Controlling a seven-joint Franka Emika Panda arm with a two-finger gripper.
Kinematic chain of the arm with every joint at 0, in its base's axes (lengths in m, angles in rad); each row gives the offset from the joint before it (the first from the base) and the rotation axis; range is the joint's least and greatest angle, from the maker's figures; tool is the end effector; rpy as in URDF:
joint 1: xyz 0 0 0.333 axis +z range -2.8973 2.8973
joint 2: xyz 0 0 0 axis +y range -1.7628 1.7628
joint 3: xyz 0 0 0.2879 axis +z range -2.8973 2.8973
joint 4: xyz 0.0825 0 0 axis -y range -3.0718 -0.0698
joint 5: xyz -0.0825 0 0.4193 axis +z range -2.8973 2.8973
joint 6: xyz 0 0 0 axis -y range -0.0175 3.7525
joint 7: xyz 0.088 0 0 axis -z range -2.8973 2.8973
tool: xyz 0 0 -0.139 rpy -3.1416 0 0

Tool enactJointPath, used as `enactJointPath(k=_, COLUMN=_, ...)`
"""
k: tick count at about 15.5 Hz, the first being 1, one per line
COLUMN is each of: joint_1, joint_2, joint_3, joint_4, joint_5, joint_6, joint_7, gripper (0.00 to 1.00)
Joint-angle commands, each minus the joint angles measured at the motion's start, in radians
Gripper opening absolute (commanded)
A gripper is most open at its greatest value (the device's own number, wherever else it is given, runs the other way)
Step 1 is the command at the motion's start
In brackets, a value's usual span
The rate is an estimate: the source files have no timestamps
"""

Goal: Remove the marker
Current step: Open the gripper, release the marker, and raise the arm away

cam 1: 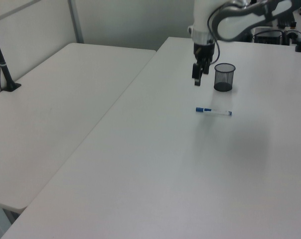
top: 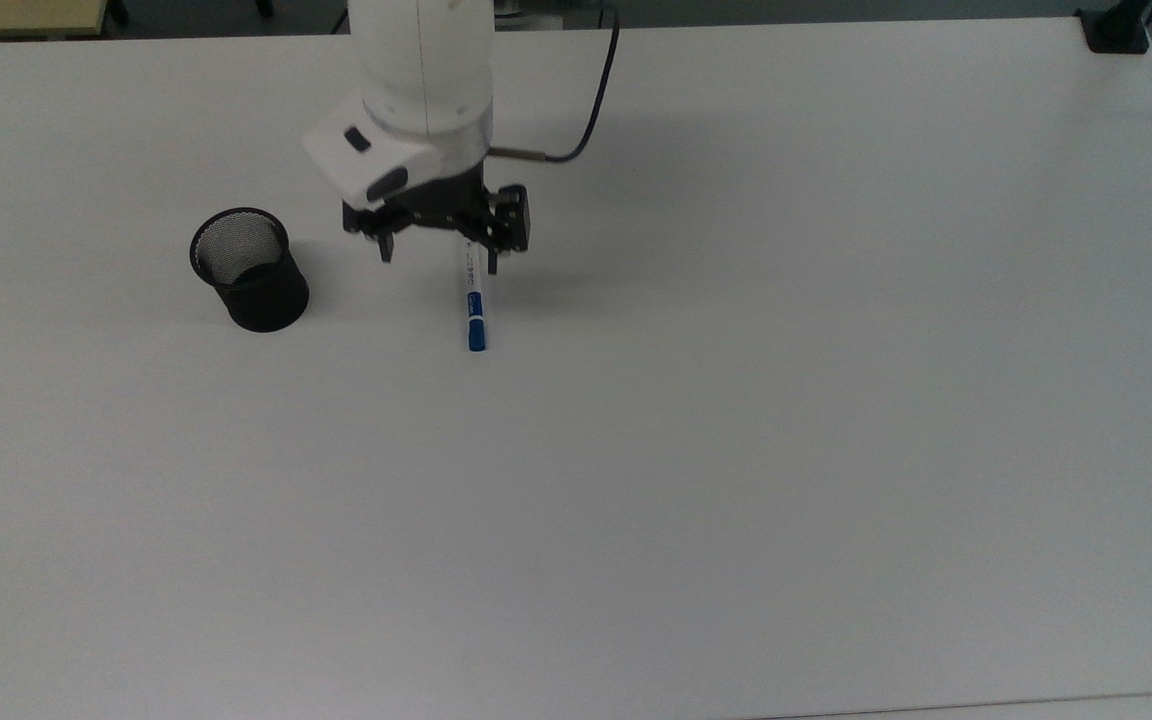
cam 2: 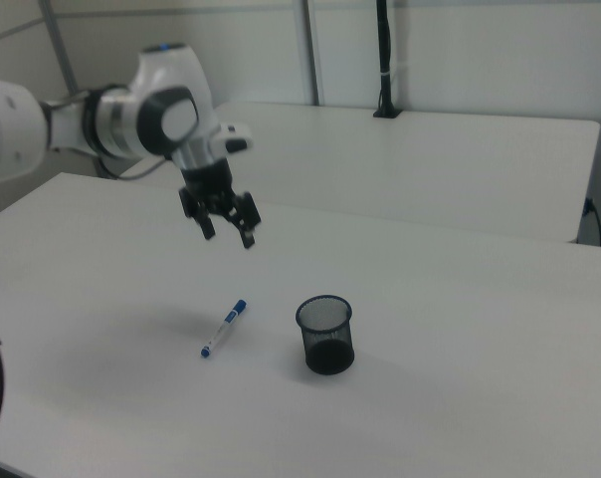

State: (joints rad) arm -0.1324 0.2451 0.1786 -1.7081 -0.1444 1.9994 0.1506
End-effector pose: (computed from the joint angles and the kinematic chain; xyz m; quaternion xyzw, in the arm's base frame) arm 0.6642 0.0122 0.3803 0.9983 -0.0269 0.0297 0.0422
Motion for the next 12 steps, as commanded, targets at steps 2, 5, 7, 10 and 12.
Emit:
enactJointPath(k=2, joint_1=0.010, joint_2=-0.182, joint_3=-0.018, joint_4=-0.008, joint_5=0.017, joint_6=-0.172, joint_7=0.020, gripper=1.00)
enactJointPath(k=5, joint_1=0.023, joint_2=-0.256, joint_3=-0.033, joint_4=-0.010, joint_5=0.025, joint_6=-0.246, joint_7=0.036, gripper=1.00)
enactJointPath(k=7, joint_1=0.060, joint_2=-0.302, joint_3=-0.095, joint_4=-0.008, joint_5=0.089, joint_6=-0.284, joint_7=0.035, gripper=1.00)
enactJointPath(k=10, joint_1=0.161, joint_2=-0.340, joint_3=-0.240, joint_4=-0.008, joint_5=0.140, joint_6=-0.339, joint_7=0.023, gripper=1.00)
enactJointPath(k=12, joint_1=0.152, joint_2=-0.340, joint_3=-0.246, joint_4=-0.008, joint_5=0.143, joint_6=-0.338, joint_7=0.017, gripper=1.00)
